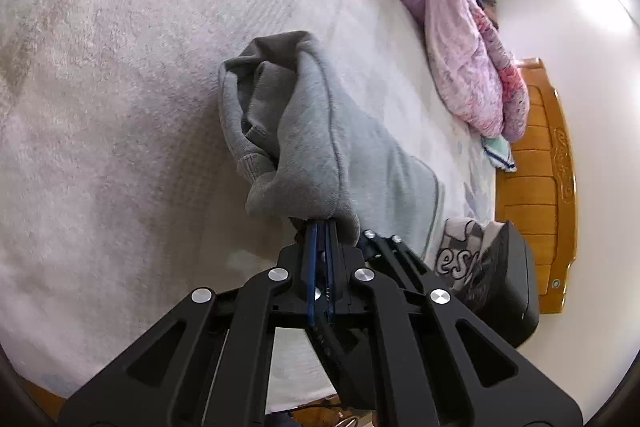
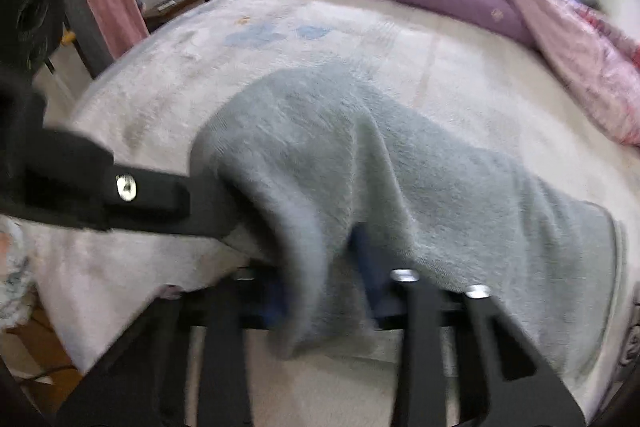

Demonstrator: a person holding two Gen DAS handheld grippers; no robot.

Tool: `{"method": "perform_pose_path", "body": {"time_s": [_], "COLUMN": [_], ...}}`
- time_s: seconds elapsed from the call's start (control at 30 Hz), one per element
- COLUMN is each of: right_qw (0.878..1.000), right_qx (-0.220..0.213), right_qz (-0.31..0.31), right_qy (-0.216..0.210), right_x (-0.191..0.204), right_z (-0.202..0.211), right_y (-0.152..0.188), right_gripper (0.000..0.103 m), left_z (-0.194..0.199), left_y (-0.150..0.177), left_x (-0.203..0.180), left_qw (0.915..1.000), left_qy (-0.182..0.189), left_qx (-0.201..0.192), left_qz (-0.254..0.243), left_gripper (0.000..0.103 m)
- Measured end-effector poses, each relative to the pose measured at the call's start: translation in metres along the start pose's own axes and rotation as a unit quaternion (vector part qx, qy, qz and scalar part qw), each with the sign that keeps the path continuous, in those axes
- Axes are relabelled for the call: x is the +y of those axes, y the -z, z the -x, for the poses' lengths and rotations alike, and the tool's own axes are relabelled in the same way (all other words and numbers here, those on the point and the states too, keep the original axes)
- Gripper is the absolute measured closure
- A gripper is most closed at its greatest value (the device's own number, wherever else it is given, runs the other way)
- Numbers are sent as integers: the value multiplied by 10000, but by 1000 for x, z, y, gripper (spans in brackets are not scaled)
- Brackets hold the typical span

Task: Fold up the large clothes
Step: 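Roll the folded hoodie over with both grippers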

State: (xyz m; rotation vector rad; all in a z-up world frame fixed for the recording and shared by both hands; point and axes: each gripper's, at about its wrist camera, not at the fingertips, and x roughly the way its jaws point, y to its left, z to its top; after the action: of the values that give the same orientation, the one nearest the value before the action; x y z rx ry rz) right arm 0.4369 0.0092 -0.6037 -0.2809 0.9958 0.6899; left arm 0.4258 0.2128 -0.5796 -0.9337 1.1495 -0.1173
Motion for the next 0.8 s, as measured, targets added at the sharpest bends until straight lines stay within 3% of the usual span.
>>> {"method": "perform_pose_path", "body": {"time_s": [0.1,0.17,0.23,0.33,0.4,0.43,0.47,0.5,0.57,0.63,0.7,0.8], "right_qw": [9954,9840,9636,9104,8647,8340,8129,7959,7619,7516,7390,7360], "right_qx": [42,-58,-237,-642,-945,-1149,-1288,-1395,-1554,-1450,-1159,-760], "right_qz": [-812,-1528,-2292,-3513,-4287,-4749,-5043,-5271,-5830,-6153,-6460,-6629], "right_qy": [-505,-917,-1355,-2088,-2442,-2563,-2613,-2632,-2353,-1882,-1524,-1145], "right_x": [-26,-53,-81,-129,-161,-182,-196,-208,-238,-261,-286,-309], "right_z": [14,28,42,64,76,84,89,94,104,106,97,84], "right_y": [0,0,4,18,36,50,61,70,99,120,144,165], "right_gripper": [92,92,93,93,93,93,93,93,93,92,89,85], "left_z": [19,35,43,35,18,7,-6,-15,-42,-81,-113,-146], "left_y": [2,1,0,-2,-4,-4,-3,-2,2,8,14,23], "left_x": [-21,-24,-27,-40,-52,-60,-69,-75,-92,-106,-113,-118], "left_qw": [9986,9958,9929,9935,9947,9953,9956,9955,9956,9950,9946,9960], "left_qy": [181,422,402,-79,-329,-345,-414,-479,-525,-622,-741,-705], "left_qx": [-481,-816,-1100,-1132,-974,-888,-803,-758,-556,-243,-1,185], "left_qz": [-118,15,201,38,-91,-158,-231,-308,-548,-741,-724,-509], "left_gripper": [97,93,83,82,82,78,73,64,56,50,49,35]}}
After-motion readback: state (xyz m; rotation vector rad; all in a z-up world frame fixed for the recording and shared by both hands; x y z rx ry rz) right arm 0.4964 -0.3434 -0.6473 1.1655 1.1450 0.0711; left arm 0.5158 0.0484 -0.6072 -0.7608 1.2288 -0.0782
